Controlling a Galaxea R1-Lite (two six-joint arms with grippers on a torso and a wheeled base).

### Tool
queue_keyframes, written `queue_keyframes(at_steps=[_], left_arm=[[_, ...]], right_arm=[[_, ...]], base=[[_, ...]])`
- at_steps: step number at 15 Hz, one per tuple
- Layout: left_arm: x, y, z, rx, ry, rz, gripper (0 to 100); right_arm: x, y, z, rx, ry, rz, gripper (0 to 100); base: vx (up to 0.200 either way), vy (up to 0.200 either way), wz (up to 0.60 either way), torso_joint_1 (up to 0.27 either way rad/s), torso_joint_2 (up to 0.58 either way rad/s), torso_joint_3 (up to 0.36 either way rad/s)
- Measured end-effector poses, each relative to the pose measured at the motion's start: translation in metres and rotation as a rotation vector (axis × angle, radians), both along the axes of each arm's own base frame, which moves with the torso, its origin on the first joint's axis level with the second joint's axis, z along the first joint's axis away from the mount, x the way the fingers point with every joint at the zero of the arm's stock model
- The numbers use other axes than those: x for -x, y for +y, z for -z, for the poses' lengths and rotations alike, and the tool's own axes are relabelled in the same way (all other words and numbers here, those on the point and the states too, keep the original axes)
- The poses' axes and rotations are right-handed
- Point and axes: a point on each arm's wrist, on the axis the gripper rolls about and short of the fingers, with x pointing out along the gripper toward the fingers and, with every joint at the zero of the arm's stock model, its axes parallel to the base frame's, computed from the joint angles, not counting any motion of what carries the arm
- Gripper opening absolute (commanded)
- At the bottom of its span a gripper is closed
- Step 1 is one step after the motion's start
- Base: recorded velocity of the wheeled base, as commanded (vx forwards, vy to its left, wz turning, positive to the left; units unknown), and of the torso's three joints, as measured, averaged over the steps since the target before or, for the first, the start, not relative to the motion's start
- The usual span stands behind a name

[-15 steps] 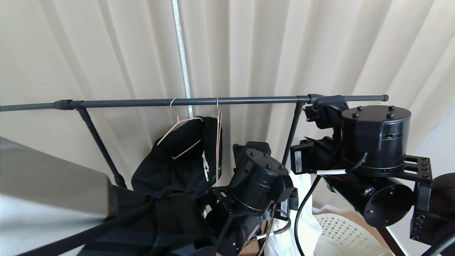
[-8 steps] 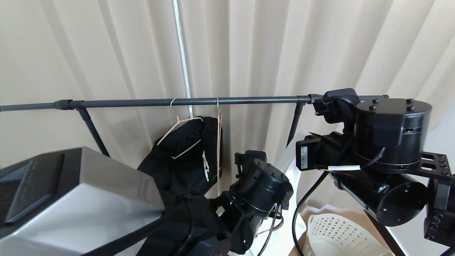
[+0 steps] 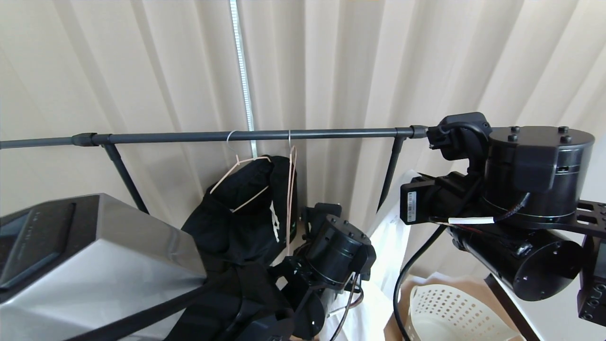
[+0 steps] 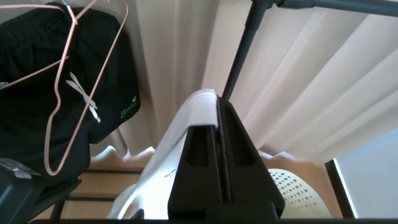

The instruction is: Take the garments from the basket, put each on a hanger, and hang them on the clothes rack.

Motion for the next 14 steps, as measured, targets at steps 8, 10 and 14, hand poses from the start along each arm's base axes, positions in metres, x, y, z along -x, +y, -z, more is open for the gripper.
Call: queue_keyframes(at_steps=[8,10,14], left_arm=[[-0.002,0.008,-0.006,0.004,-0.006,-0.014,0],[-0.004,0.013,-0.013,0.014,-0.019,-0.023,0],[-0.011,0.035,-0.039,0.007,-0.081,-0.041,0]], right_arm=[[-0.001,-0.006,0.004,0.034,0.01,0.013,0],[-0.003,-0.014,0.006,0.085,0.014,0.024,0],[0.003,-0.038,0.009,0.31,0.037,-0.052,0]], base=[[0.0,0.0,0.0,0.0,0.0,0.0],[0.0,0.0,0.0,0.0,0.0,0.0],[0.0,0.0,0.0,0.0,0.0,0.0]])
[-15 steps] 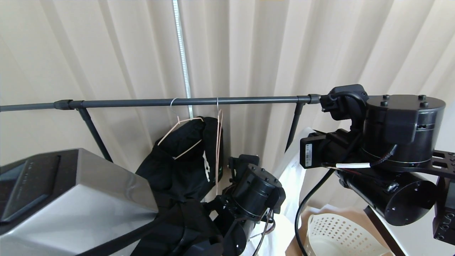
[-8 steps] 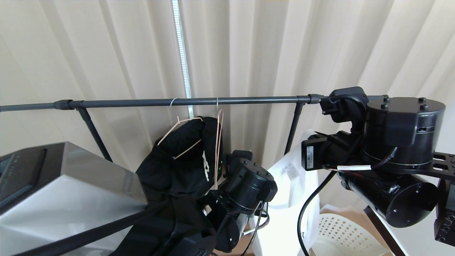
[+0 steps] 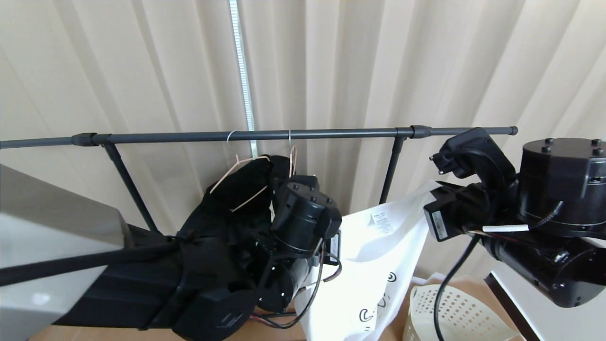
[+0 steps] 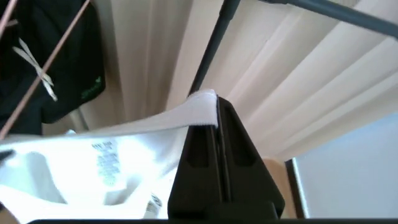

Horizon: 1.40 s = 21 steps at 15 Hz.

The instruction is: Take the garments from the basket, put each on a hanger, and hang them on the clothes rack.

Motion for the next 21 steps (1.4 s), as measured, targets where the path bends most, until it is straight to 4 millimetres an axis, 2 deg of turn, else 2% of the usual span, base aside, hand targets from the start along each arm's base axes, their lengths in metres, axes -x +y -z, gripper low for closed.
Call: queue_keyframes(at_steps=[3,7,12,15,18,21], left_arm=[[-0.004,0.011,-0.025,-0.019,-0.077,0.008,0],[-0.006,0.017,-0.047,0.003,-0.131,0.0,0],[-0.005,0.018,-0.053,0.016,-0.146,0.0,0],[-0.005,0.016,-0.058,0.016,-0.165,0.017,0],[-0.011,0.009,-0.072,0.052,-0.213,0.089,0],[-0.02,0.005,-0.082,0.109,-0.222,0.198,0]], right_arm=[[0.009,-0.014,0.006,0.164,0.025,-0.109,0],[0.014,-0.018,0.021,0.182,0.072,-0.157,0],[0.002,-0.027,0.019,0.163,0.074,-0.126,0],[0.004,-0.032,0.016,0.174,0.084,-0.112,0],[0.024,-0.039,0.018,0.259,0.228,-0.143,0],[0.052,-0.029,0.005,0.226,0.256,-0.241,0]], base=[[0.0,0.0,0.0,0.0,0.0,0.0],[0.0,0.0,0.0,0.0,0.0,0.0],[0.0,0.0,0.0,0.0,0.0,0.0],[0.0,0.0,0.0,0.0,0.0,0.0],[0.0,0.0,0.0,0.0,0.0,0.0],[0.0,0.0,0.0,0.0,0.0,0.0]])
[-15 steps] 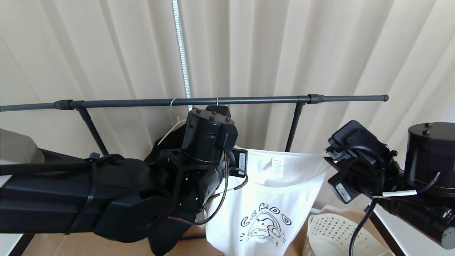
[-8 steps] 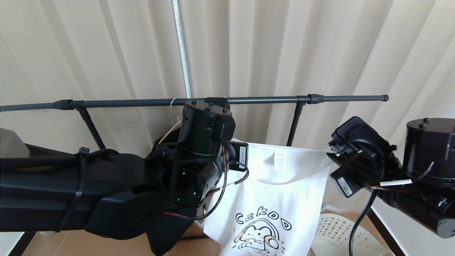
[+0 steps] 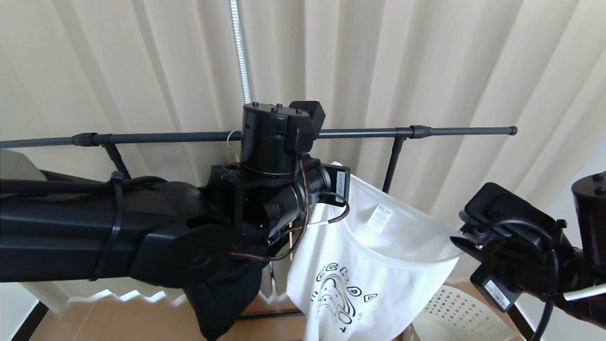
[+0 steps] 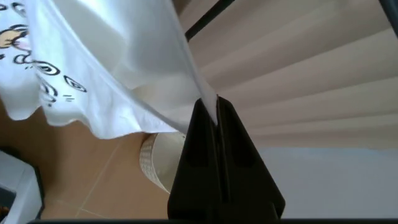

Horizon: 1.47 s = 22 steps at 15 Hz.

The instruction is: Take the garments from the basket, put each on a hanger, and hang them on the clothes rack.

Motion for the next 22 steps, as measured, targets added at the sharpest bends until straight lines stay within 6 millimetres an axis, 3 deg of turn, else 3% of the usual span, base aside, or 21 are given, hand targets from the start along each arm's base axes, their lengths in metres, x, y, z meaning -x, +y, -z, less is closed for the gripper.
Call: queue_keyframes(at_steps=[5,10,12,16,19,22], left_arm=[[-0.023,0.0,-0.017,0.072,-0.088,0.122,0],[-0.026,-0.001,-0.019,0.089,-0.094,0.195,0],[-0.026,-0.001,-0.019,0.089,-0.094,0.196,0],[-0.027,0.001,-0.019,0.077,-0.097,0.183,0],[-0.03,0.011,-0.018,0.008,-0.086,0.124,0],[-0.029,0.021,-0.017,-0.052,-0.036,0.053,0]], right_arm=[[0.018,0.057,-0.009,-0.282,0.114,-0.051,0],[0.02,0.122,-0.007,-0.535,0.214,-0.004,0],[0.019,0.138,-0.006,-0.588,0.211,0.005,0],[0.019,0.137,-0.002,-0.523,0.194,-0.012,0],[0.01,0.111,0.0,-0.384,0.148,-0.018,0],[-0.012,0.076,-0.003,-0.29,0.096,0.056,0]], base=[[0.0,0.0,0.0,0.0,0.0,0.0],[0.0,0.0,0.0,0.0,0.0,0.0],[0.0,0.0,0.0,0.0,0.0,0.0],[0.0,0.0,0.0,0.0,0.0,0.0],[0.0,0.0,0.0,0.0,0.0,0.0],[0.0,0.0,0.0,0.0,0.0,0.0]])
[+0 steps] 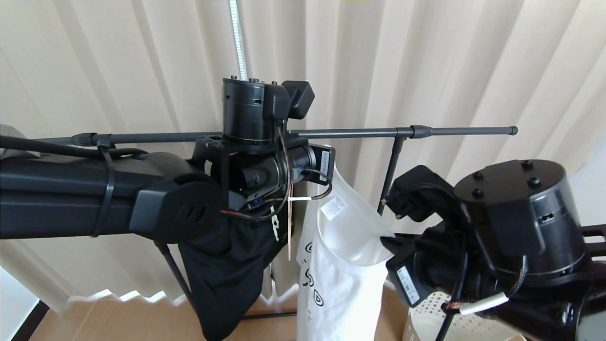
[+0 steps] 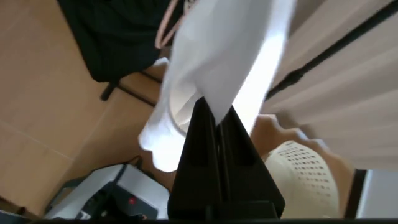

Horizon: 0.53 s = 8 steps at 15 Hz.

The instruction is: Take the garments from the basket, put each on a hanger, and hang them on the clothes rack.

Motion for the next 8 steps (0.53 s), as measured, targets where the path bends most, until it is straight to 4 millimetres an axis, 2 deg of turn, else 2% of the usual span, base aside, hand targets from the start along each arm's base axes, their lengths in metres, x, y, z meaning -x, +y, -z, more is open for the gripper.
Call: queue_keyframes(at_steps=[3,6,8], left_arm=[[0.011,0.009,0.003,-0.103,0.085,-0.066,0],[0.03,0.012,0.003,-0.21,0.146,-0.087,0],[0.059,0.007,0.008,-0.305,0.201,-0.049,0]], right_arm=[[-0.026,-0.029,-0.007,0.027,-0.031,0.122,0],[-0.046,-0.034,-0.017,0.001,-0.059,0.192,0],[-0.071,-0.026,-0.033,-0.071,-0.134,0.234,0]], base=[[0.0,0.0,0.0,0.0,0.0,0.0],[0.0,0.0,0.0,0.0,0.0,0.0],[0.0,0.0,0.0,0.0,0.0,0.0]])
